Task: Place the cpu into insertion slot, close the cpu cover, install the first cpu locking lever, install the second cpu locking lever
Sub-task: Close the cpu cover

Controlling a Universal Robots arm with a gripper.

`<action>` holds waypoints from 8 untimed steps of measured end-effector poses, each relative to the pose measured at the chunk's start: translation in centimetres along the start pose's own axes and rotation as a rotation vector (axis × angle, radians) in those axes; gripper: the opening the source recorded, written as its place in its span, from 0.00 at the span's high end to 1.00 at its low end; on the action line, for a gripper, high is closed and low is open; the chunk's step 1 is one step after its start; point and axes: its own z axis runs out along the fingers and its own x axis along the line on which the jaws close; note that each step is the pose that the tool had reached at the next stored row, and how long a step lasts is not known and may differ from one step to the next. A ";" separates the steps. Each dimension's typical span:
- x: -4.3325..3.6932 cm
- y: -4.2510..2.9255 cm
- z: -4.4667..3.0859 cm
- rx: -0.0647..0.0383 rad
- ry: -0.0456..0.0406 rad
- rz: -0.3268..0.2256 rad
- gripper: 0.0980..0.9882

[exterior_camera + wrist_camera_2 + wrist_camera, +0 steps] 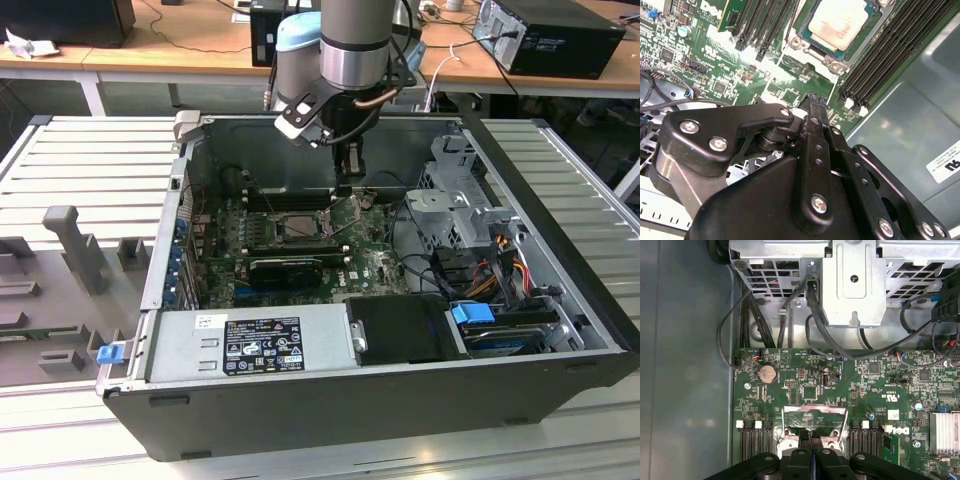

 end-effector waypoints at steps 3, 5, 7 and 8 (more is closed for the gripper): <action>0.03 0.36 0.02 0.000 -0.0001 -0.001 0.99; 0.05 0.52 0.03 0.000 0.0001 -0.001 0.99; 0.06 0.69 0.04 0.000 0.0000 -0.001 0.99; 0.07 0.82 0.05 0.000 0.0001 -0.001 0.99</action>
